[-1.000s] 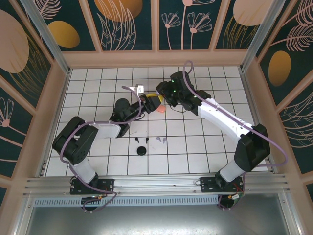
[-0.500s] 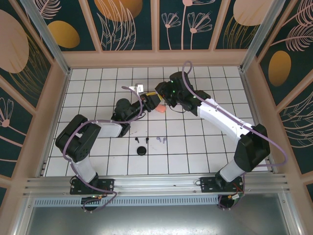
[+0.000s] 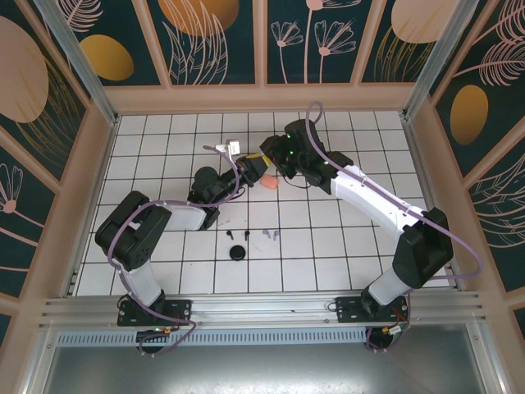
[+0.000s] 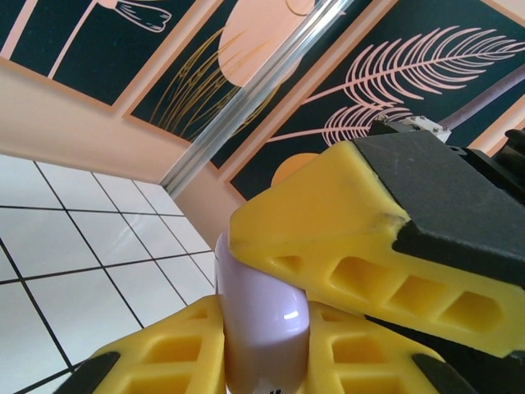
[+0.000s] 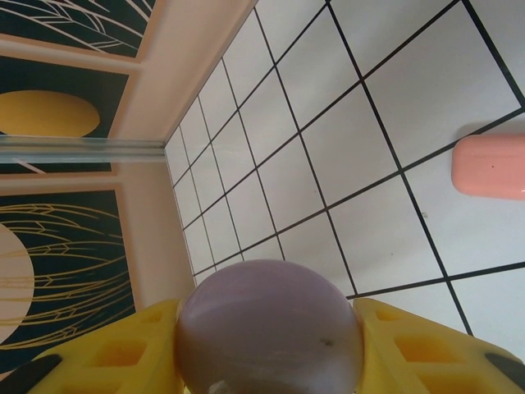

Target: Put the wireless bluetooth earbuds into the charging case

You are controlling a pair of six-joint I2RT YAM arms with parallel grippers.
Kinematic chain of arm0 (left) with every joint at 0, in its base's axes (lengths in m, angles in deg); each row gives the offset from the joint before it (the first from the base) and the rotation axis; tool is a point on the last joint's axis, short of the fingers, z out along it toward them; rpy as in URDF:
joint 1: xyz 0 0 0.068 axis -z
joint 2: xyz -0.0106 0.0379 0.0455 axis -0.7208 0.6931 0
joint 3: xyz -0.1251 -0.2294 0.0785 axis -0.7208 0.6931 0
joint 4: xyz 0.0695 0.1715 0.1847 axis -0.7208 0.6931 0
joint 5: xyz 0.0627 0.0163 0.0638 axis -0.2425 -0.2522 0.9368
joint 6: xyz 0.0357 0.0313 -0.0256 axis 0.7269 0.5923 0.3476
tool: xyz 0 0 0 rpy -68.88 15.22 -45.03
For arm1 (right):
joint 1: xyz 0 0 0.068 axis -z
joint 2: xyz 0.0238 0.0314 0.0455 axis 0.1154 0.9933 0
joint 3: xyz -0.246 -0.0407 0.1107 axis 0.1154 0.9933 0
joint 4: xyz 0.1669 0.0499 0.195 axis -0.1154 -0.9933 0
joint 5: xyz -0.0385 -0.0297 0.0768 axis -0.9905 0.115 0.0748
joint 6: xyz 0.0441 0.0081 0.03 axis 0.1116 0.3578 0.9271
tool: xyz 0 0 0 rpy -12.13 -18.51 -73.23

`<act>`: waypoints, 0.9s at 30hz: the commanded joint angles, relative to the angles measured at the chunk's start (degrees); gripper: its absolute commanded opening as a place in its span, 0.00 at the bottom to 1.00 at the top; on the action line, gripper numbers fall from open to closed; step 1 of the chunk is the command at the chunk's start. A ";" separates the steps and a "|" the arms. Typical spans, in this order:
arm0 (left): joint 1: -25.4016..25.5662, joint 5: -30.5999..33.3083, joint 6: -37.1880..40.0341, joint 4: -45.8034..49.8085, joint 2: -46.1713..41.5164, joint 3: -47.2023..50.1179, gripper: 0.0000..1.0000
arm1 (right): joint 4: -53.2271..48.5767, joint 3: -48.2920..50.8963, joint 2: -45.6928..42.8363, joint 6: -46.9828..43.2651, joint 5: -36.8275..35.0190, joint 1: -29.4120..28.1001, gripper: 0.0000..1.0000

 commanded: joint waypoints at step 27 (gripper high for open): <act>-4.11 -15.88 10.76 14.19 -13.05 3.15 0.00 | 8.89 17.51 -23.01 -31.34 2.46 6.47 0.75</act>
